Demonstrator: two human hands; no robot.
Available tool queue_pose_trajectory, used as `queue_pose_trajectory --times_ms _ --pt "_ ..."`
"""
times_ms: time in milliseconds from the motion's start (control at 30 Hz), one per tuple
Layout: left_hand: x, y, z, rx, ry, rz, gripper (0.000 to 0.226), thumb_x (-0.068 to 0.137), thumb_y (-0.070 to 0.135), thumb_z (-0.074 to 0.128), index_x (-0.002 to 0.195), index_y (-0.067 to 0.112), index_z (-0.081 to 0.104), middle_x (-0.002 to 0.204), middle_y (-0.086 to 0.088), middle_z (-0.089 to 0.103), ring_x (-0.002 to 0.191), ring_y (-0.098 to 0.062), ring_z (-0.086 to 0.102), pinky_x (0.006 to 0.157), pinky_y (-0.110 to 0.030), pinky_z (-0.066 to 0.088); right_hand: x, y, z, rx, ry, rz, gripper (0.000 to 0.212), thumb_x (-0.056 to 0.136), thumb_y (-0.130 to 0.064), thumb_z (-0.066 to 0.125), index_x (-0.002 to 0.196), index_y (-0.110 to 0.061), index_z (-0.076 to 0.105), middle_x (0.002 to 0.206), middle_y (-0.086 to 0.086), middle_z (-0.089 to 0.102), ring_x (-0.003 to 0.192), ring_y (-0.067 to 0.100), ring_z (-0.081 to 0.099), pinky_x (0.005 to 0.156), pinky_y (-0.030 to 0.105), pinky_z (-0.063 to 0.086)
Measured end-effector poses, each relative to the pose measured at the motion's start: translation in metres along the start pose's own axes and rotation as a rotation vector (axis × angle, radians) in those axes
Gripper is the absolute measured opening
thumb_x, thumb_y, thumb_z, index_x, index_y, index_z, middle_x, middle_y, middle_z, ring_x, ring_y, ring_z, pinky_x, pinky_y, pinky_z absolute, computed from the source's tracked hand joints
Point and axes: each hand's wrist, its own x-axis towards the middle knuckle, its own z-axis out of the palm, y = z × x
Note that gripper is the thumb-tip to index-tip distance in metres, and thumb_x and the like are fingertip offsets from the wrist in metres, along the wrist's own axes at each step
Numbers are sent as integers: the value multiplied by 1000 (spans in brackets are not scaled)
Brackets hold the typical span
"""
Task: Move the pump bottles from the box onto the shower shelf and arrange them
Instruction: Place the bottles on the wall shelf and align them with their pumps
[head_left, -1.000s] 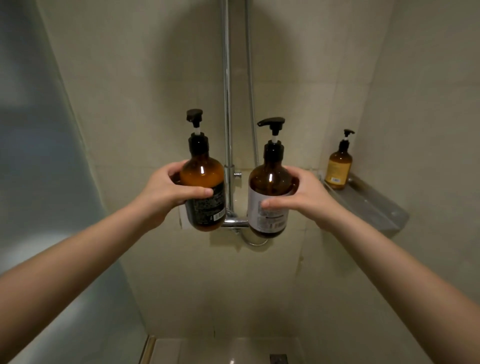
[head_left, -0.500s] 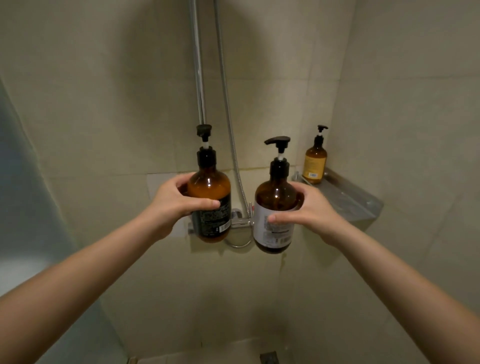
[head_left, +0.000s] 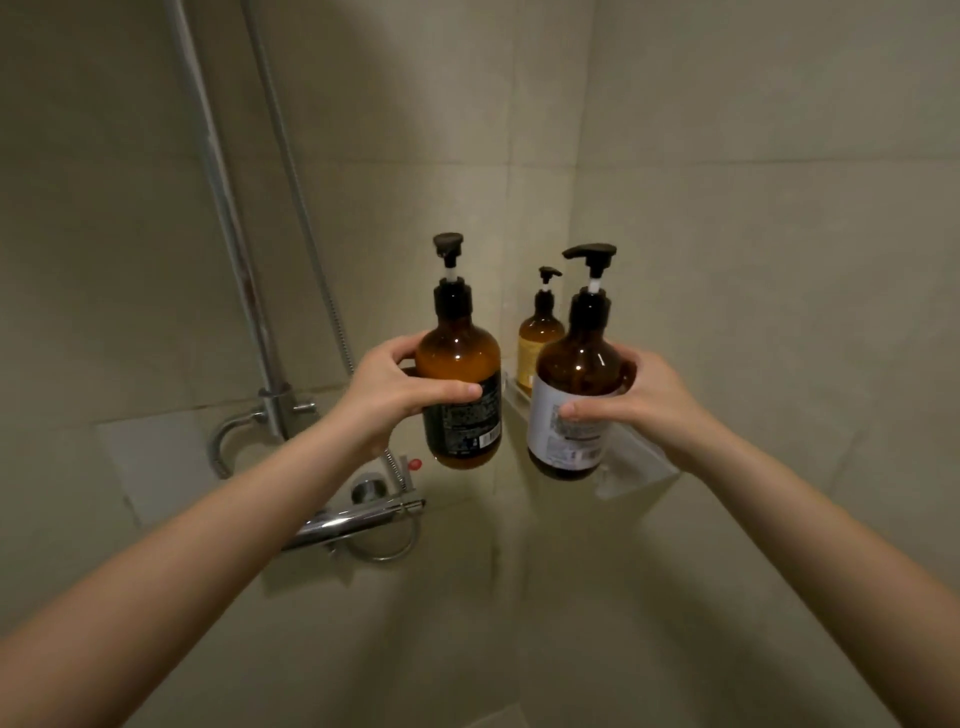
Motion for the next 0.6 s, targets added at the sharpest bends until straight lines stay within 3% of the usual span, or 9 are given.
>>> queue_pose_trajectory --times_ms 133,233,400,600 --pt "44 -1 28 -26 -49 8 67 43 32 84 104 27 57 105 8 61 96 -12 59 73 -27 49 10 11 -28 -39 88 45 43 58 -19 87 87 -37 60 83 -22 68 75 -13 64 55 3 47" --pt "76 -5 47 -28 -62 32 51 51 24 86 92 36 56 100 13 61 91 -7 59 73 -26 49 15 20 -45 -75 144 62 47 57 -19 88 90 -37 60 90 -18 66 81 -7 63 63 10 48" --pt "122 -19 76 -54 -88 48 55 48 26 88 95 31 61 96 16 64 86 0 60 65 -19 47 16 40 -60 -92 261 144 47 53 -18 89 91 -32 64 87 -16 69 80 -6 64 62 12 49" --pt "162 -39 104 -8 -177 60 50 44 30 89 83 40 59 82 27 60 75 14 53 59 -11 41 20 60 -61 -120 422 236 51 48 -19 90 92 -23 65 87 -11 70 81 4 66 61 18 50"
